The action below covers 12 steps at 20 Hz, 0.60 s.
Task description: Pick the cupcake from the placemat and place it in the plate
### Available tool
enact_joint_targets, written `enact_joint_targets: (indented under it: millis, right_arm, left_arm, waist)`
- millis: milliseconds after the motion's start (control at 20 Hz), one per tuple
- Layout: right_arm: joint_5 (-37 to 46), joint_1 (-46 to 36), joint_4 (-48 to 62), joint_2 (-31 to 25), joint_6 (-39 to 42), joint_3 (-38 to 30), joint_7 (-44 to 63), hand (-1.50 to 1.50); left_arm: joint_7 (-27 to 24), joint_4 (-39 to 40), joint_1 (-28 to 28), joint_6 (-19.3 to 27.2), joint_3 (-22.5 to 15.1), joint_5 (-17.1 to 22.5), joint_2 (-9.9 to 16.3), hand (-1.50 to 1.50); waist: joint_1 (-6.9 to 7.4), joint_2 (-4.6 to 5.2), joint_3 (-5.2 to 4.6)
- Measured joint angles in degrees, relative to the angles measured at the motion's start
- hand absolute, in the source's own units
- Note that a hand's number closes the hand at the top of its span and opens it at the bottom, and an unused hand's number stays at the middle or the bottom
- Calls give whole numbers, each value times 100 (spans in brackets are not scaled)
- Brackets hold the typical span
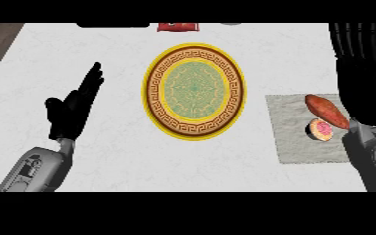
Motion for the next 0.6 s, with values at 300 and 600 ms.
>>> enact_joint_targets:
  millis: [300,600]
  right_arm:
    - [-139,241,1139,427,-1312,-802,910,150]
    - [1114,792,2246,383,-3419,-1212,1229,-150]
  left_arm:
    - [-276,49,230,36,128,-40,13,0]
    - [-444,62,434,-53,191,51,3,0]
  waist:
    - [69,-96,-16]
    - [72,-61,-52]
